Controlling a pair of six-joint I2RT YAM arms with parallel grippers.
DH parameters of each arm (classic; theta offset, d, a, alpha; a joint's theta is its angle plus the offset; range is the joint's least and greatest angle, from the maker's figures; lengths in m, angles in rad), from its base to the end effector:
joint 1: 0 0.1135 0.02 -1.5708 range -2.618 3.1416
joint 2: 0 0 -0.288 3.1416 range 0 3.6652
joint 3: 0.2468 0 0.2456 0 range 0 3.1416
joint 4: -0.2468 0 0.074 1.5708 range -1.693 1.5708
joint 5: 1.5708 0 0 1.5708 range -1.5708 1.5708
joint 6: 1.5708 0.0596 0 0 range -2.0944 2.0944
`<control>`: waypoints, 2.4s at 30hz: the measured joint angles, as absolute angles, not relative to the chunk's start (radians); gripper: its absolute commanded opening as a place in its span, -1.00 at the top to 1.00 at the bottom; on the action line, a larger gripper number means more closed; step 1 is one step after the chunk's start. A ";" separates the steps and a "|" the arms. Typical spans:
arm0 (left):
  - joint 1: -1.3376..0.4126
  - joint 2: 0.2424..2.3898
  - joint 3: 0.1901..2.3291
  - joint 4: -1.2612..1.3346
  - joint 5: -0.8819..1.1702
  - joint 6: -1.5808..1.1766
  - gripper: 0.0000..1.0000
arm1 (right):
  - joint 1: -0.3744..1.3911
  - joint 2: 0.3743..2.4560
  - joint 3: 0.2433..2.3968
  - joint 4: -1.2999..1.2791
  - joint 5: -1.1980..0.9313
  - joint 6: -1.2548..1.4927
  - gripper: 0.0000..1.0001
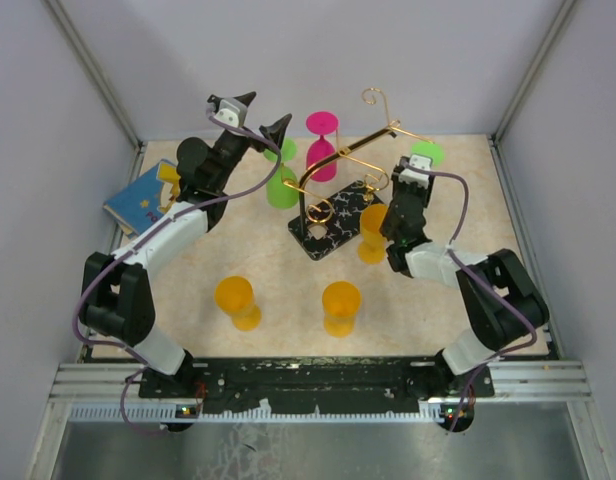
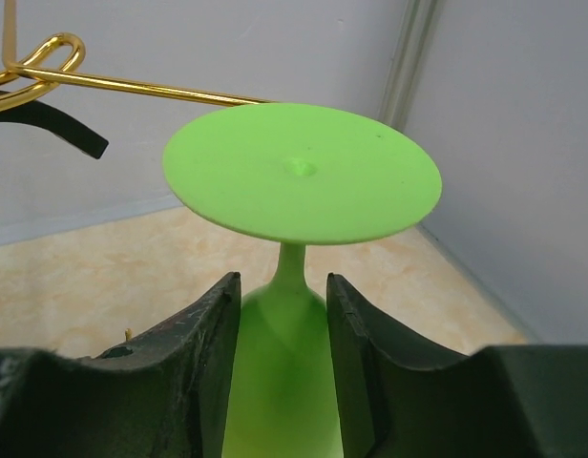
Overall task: Place the wine glass upside down on the wine glass rack
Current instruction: Turn the wine glass upside down at the wine rack, then pick up the wine glass at the center of the board.
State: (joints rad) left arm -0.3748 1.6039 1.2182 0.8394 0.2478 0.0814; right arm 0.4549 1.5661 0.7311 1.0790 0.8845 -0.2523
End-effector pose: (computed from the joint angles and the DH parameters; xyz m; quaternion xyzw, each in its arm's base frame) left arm 0.3587 -0.1568 0.4251 0.2210 0.4886 -0.1878 0.8229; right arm 0.3180 0.1042 0.2922 0.1236 0.6389 -0.1902 0.7351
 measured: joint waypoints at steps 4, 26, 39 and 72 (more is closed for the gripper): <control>-0.375 1.604 1.218 0.842 0.249 0.078 -0.99 | 0.455 1.517 0.700 1.030 0.863 -0.230 0.04; -0.375 1.604 1.203 0.865 0.247 0.078 -0.99 | 0.525 1.283 0.596 0.694 0.795 -0.160 -0.11; -0.375 1.604 1.203 0.836 0.240 0.099 -0.99 | 0.609 1.123 0.809 0.175 0.796 -0.031 -0.22; -0.384 1.273 1.264 0.171 -0.066 0.196 -0.99 | 0.405 1.566 1.762 -0.469 0.376 0.217 -0.38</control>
State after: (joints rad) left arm -0.3840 1.2732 1.2640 0.1707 -0.0658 0.1955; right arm 0.4046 1.5661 1.7618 -0.4694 0.3763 0.2173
